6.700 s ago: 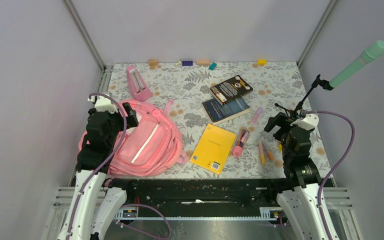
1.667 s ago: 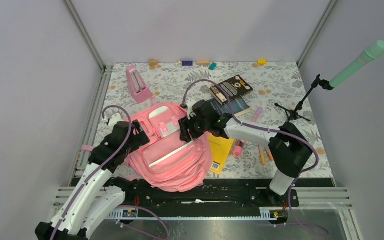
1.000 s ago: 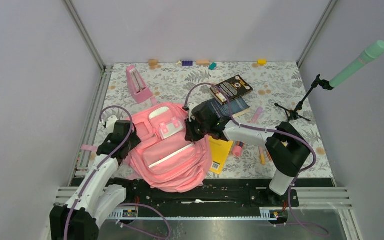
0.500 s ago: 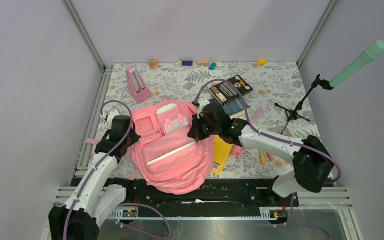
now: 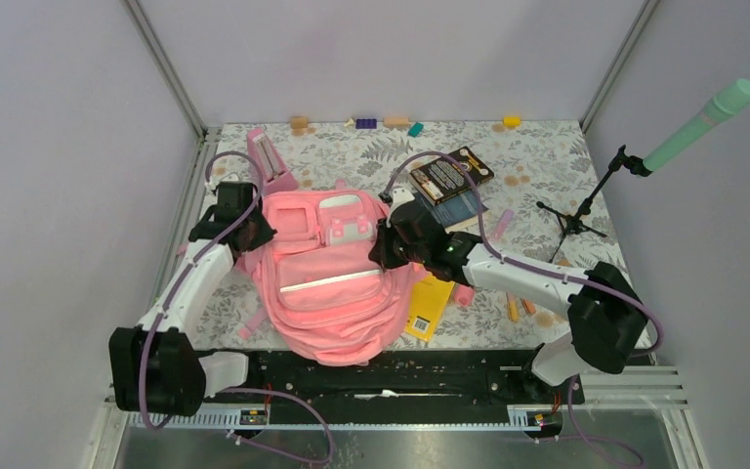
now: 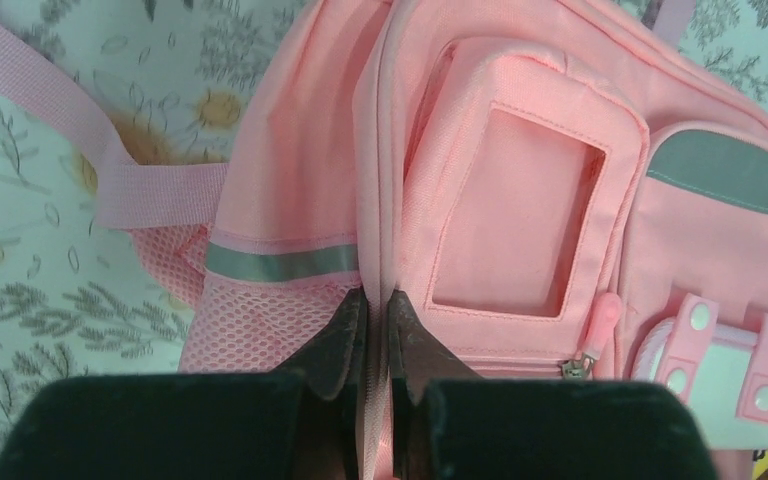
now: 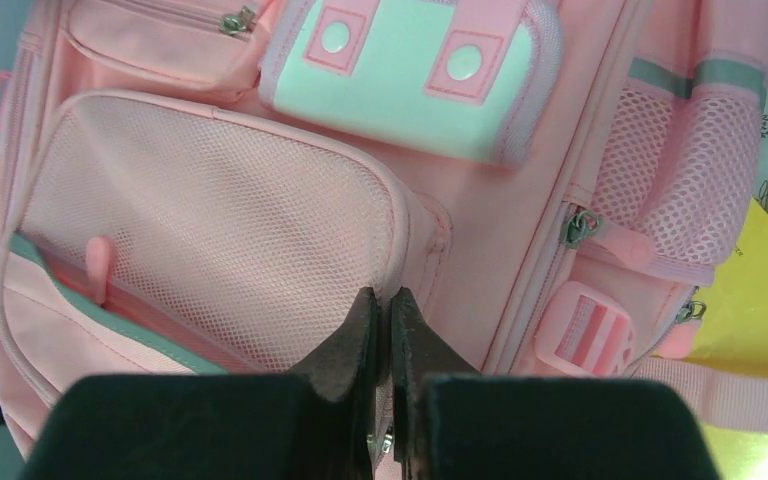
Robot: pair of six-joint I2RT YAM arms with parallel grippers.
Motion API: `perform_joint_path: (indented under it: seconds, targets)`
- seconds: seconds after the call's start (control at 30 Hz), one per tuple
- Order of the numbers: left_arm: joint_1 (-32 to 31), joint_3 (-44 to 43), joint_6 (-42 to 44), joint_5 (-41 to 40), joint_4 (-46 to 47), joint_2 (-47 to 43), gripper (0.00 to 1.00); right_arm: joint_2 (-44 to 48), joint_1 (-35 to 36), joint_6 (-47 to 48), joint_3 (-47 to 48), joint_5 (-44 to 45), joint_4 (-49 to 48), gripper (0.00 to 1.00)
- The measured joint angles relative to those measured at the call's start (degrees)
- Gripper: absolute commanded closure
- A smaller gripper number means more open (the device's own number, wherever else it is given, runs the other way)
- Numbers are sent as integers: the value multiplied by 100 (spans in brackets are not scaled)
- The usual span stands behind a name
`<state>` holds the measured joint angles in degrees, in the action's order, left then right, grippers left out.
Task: Pack the student bag
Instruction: Unzip the student bag at the center of the board.
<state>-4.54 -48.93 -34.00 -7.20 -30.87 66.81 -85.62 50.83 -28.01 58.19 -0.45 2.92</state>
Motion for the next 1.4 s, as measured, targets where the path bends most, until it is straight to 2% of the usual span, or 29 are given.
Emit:
perform_joint_path:
  seconds: [0.2,0.67,0.9,0.97,1.07,1.2,1.4]
  targets:
    - [181,-715,463,122,181,918,100,-372,96,-282,251,435,-173,100]
    - [455,-1471,927,251,852,2533,100,-1554,151,-203,1482,887,46,100]
    - [463,-1888,1209,435,1043,3045,100,-1620,157,109,1606,841,101,37]
    - [463,-1923,1318,520,1119,3097,100,-1436,179,295,1447,798,68,27]
    - [466,-2015,1508,688,1132,3152,100,-955,192,612,1086,673,26,19]
    - [463,-2157,1770,800,1104,3211,100,-199,105,1150,549,221,-144,18]
    - [466,-2409,2059,988,1021,3348,100,603,-415,1912,-540,-1060,-826,18]
